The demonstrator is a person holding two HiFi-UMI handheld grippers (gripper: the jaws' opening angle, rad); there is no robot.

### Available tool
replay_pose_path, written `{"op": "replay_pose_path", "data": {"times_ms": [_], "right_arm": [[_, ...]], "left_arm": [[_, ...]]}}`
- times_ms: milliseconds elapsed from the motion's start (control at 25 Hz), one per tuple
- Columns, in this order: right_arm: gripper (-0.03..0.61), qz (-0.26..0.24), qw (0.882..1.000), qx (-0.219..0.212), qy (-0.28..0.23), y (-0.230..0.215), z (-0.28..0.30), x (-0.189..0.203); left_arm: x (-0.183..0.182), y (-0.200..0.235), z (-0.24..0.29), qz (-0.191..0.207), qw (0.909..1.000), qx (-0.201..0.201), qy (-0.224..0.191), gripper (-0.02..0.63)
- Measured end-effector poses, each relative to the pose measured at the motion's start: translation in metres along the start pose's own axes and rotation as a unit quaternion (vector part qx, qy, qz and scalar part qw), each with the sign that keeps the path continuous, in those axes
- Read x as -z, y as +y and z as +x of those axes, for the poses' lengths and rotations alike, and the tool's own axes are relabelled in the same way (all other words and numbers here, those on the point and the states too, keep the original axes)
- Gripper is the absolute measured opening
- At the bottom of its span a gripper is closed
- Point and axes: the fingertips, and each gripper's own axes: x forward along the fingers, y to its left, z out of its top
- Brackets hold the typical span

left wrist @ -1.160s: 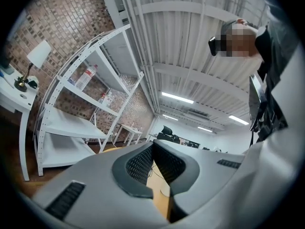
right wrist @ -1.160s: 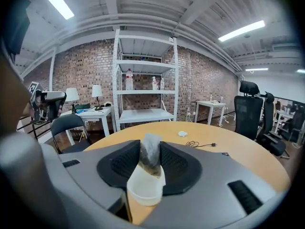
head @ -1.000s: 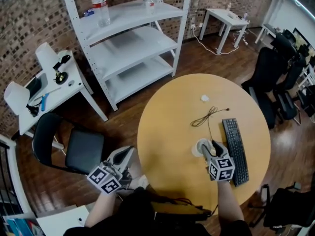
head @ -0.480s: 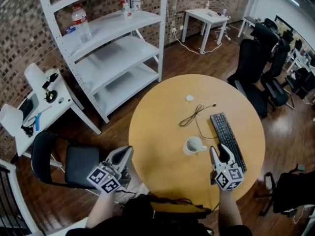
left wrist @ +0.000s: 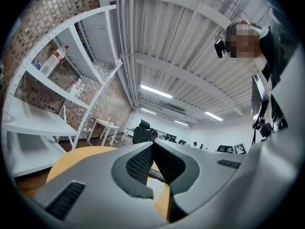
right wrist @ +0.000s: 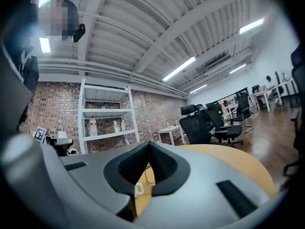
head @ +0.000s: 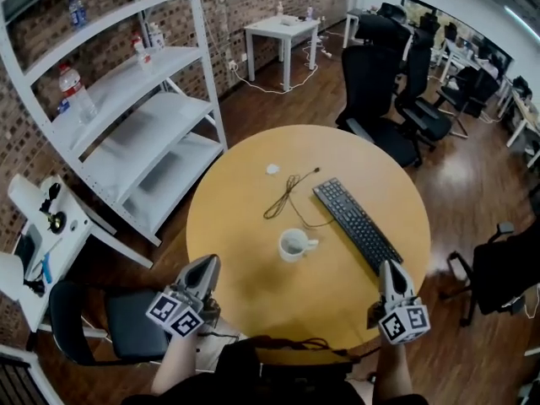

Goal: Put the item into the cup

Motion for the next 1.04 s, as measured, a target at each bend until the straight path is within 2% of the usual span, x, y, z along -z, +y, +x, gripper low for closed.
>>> {"op": "replay_pose_path", "data": {"times_ms": [160, 480, 1040], "right_arm": [[0.009, 0.011, 1.000, 0.023, -0.014, -0.010, -0.017, -0.002], [0.009, 0.016, 1.000, 0.018, -0.017, -0.002, -0.020, 0.000], [0.009, 0.022, 1.000, 0.002, -0.008, 0.004, -0.006, 0.007]], "left_arm": [[0.007, -0.010, 0.016, 0.012, 0.9996, 0.021, 0.017, -0.006], [0.006, -0.013, 0.024, 0.018, 0.9990, 0.034, 0.021, -0.006], [0.010, 0.003, 0.005, 0.012, 0.9996, 0.006, 0.024, -0.006]]}}
